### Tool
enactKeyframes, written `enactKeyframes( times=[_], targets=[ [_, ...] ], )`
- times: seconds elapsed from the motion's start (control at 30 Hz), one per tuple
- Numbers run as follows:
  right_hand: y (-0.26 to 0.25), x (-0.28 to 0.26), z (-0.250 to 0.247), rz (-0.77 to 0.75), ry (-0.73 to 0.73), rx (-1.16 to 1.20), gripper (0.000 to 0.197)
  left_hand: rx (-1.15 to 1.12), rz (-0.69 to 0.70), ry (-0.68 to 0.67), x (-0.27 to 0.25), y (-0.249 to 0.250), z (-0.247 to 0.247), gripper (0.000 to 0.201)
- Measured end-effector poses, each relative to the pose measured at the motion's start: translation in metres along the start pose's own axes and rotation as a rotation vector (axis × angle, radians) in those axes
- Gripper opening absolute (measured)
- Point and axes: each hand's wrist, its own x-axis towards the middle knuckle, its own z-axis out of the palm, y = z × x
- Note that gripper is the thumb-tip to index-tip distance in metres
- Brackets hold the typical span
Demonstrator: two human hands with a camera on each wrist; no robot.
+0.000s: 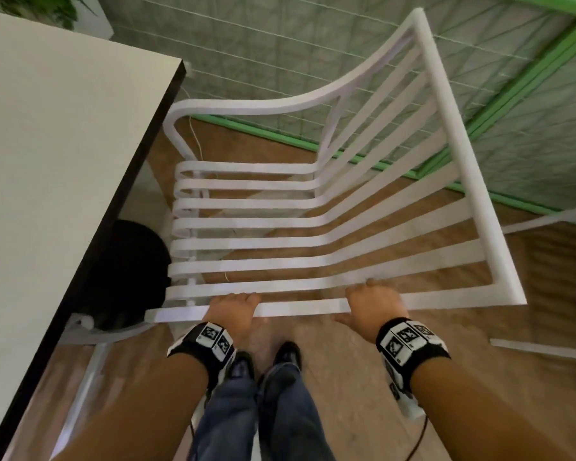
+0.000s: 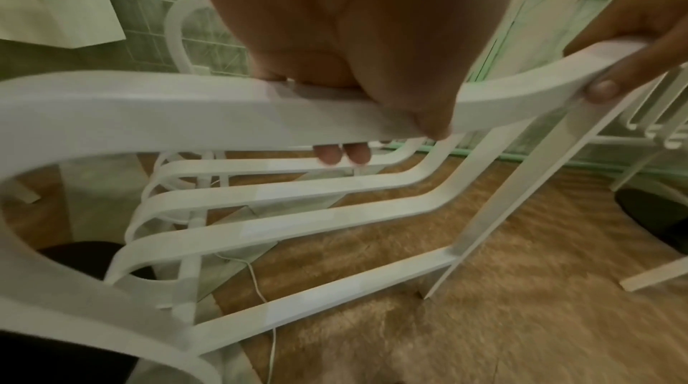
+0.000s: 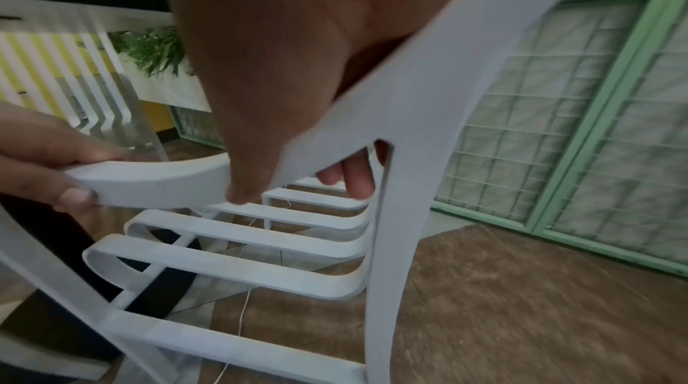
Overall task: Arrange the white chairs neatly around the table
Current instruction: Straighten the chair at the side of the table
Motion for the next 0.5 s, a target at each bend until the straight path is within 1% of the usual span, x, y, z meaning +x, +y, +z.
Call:
enactKeyframes(
  times=[0.1,0.23,0.3,0.43,0.5],
  targets=[
    [-0.001,-0.003,0.003,-0.006,0.010,-0.001,0.060,0.020,0.017,0.022,0.001,-0.002,0.004,0.048],
    [-0.015,-0.006,0.008,-0.032,-0.024,0.020,0.063,-0.006,0.041,0.043,-0.006,-0.014,0.008,0.042],
    [-0.024,-0.008,0.004,-0.040,-0.041,0.028,0.065,-0.019,0.055,0.031,-0.010,-0.023,0.010,0.039],
    [-0.036,-0.001,-0.003,-0.128,-0.034,0.021,0.058,-0.008,0.061,-0.001,-0.008,-0.038,0.004,0.041],
    [-0.040,0.003,-0.003,-0.143,-0.024,0.042,0.053,0.023,0.058,0.006,-0.005,-0.043,0.001,0.043]
  ],
)
